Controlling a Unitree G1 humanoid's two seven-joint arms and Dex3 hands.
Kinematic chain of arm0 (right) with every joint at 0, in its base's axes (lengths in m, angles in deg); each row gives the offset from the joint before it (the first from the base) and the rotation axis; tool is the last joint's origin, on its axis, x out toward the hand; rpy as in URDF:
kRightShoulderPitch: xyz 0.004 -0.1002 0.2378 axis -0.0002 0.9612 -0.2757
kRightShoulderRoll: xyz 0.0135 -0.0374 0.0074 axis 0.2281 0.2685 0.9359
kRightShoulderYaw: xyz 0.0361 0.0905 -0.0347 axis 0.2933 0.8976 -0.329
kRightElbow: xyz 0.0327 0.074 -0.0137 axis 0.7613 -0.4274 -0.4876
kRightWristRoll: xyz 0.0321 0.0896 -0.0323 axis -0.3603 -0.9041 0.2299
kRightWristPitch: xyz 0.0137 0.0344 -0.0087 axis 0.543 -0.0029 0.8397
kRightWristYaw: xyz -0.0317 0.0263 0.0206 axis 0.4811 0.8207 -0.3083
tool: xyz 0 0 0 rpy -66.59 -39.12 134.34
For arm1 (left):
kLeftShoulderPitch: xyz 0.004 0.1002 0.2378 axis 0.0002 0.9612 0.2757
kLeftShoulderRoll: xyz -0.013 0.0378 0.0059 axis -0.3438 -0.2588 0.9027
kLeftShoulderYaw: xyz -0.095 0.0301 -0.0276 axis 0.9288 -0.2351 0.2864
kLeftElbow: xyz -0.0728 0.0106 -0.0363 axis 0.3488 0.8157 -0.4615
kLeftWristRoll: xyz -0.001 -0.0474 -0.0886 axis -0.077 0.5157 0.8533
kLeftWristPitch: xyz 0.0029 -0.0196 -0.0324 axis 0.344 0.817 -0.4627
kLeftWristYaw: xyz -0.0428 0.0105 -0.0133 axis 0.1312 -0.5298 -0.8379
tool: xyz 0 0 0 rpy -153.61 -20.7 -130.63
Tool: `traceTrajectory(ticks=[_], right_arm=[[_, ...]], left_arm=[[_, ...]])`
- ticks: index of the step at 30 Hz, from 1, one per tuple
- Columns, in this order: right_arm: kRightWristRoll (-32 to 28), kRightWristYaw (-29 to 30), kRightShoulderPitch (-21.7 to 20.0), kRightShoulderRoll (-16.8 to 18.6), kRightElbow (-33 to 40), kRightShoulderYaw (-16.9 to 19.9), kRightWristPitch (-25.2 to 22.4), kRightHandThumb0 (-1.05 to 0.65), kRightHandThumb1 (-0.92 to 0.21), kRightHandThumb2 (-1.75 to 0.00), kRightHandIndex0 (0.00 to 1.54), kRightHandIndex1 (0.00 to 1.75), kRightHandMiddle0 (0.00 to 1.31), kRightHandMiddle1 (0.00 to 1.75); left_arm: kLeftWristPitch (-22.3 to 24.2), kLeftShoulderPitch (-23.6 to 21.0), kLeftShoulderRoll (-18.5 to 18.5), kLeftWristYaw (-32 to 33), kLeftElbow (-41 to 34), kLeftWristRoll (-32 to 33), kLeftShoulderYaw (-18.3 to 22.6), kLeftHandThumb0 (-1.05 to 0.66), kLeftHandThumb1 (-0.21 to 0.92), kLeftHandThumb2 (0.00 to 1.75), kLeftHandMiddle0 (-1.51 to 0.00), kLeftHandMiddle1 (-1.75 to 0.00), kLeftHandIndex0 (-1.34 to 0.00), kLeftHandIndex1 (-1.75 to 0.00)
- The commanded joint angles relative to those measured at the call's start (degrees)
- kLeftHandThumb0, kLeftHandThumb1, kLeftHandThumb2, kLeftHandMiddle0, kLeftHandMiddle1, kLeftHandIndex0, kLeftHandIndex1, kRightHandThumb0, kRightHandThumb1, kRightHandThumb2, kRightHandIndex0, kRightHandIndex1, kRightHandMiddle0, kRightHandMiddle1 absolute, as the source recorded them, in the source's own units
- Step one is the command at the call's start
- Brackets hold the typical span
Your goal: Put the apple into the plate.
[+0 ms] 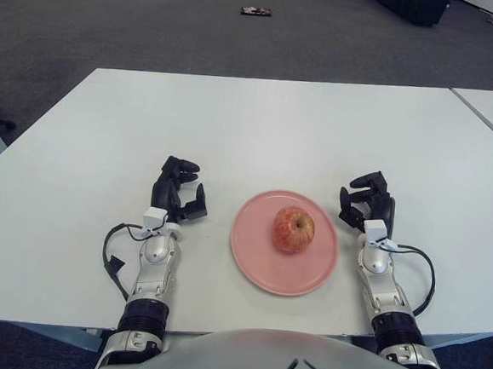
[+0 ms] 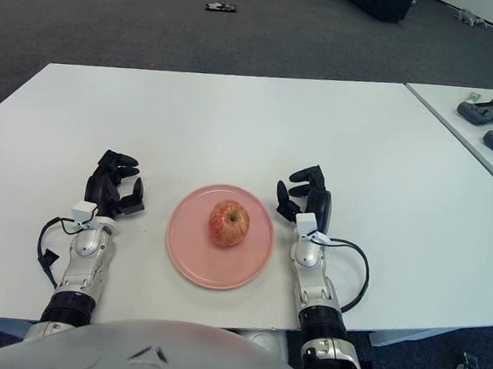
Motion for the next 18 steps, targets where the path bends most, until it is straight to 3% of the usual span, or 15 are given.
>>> traceTrajectory(ticks=[1,11,18], right_arm=[[-2.43,-1.13,2.79,1.51,0.59,0.82,-0.68,-0.39,-0.63,-0.94,0.64,1.4,0.37,1.75],[-4.74,-0.98,4.87,4.35,5.13,2.76,-1.45,-0.4,-0.6,-0.97,0.64,1.41,0.39,1.75],[-4.29,-1.1,5.74,5.16,6.88,3.19,-1.69,-0.39,-0.62,-0.94,0.63,1.43,0.38,1.75]], left_arm=[[2.46,2.26,0.07,-0.01,1.49,0.05,-0.11,-0.01,0.26,1.4,-0.64,-1.75,-0.43,-1.75],[3.99,2.61,-0.01,-0.12,0.46,-0.09,-0.29,-0.01,0.33,1.33,-0.59,-1.75,-0.38,-1.75],[4.01,2.59,-0.01,-0.18,0.58,0.01,-0.3,-0.01,0.26,1.41,-0.65,-1.75,-0.43,-1.75]])
